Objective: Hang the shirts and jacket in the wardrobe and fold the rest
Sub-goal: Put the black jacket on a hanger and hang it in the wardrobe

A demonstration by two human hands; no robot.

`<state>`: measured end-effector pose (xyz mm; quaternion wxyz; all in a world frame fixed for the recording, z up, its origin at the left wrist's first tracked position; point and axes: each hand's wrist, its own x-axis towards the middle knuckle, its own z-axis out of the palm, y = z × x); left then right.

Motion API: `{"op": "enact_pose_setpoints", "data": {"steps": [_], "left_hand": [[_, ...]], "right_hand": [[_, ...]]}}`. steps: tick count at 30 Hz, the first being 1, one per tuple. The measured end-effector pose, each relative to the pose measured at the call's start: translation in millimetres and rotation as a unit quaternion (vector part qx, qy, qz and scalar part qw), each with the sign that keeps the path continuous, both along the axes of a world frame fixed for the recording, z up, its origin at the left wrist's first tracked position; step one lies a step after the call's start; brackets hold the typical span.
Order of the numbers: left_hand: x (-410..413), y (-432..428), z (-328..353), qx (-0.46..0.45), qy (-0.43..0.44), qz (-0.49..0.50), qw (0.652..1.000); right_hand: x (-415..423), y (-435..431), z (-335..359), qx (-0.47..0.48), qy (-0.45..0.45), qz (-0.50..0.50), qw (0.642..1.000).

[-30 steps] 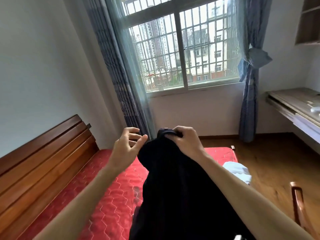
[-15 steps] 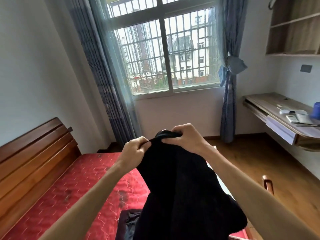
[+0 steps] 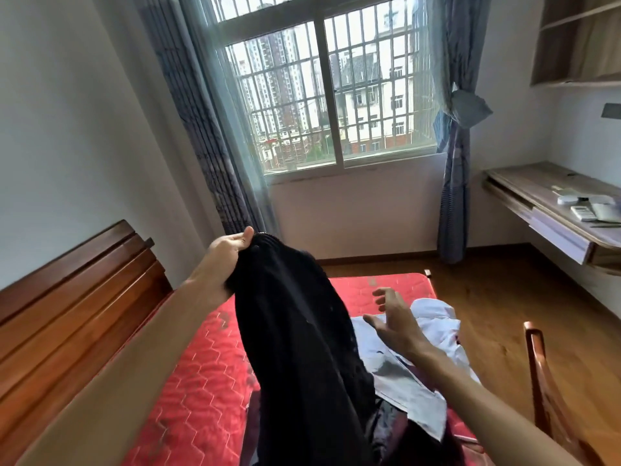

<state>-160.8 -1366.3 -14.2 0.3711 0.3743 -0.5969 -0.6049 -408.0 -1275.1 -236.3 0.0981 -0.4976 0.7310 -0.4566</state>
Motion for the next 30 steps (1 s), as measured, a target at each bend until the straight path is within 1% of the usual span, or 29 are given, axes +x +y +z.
{"op": "enact_pose_setpoints", "data": {"steps": [1,2,5,7,9,11,15,18,20,23,25,26,28,30], "left_hand": [[6,-2,5,-0.007,-0.006,-0.001,1.000],[11,-4,9,-0.011,-0.012,-0.004,1.000],[26,-3,18,-0.031,-0.026,-0.008,0.999],[36,4,24,-0.052,-0.023,-0.008,0.998],[47,14,32,-0.071,-0.025,-0.002,0.997],[61,26,41,-0.081,-0.035,0.010,0.996],[95,47,52,-0.089,-0.052,0.073,0.992],[125,67,59,-0.089,-0.062,0.118,0.987],[147,82,63,-0.106,-0.098,0.146,0.979],[173,109,64,-0.137,-0.160,0.195,0.958],[179,130,62,-0.175,-0.218,0.213,0.936],[181,141,61,-0.204,-0.260,0.217,0.919],[186,162,61,-0.257,-0.354,0.219,0.872],[195,178,61,-0.298,-0.446,0.225,0.814]], "right_hand": [[10,0,-5,-0.034,0.020,0.017,0.999],[21,0,-9,-0.045,0.037,0.055,0.997],[55,-10,-10,0.002,0.062,0.179,0.982],[75,-19,-7,0.029,0.051,0.228,0.972],[92,-27,-1,0.033,0.012,0.285,0.958],[108,-31,4,0.032,0.005,0.321,0.947],[124,-30,13,0.014,0.071,0.309,0.948],[117,-26,30,-0.025,0.118,0.255,0.959],[105,-23,43,-0.070,0.112,0.214,0.968],[86,-17,72,-0.141,0.090,0.174,0.970],[80,-8,100,-0.164,0.083,0.165,0.969],[79,-4,113,-0.165,0.077,0.164,0.969],[79,3,137,-0.180,0.070,0.163,0.967],[84,9,156,-0.201,0.077,0.167,0.962]]}}
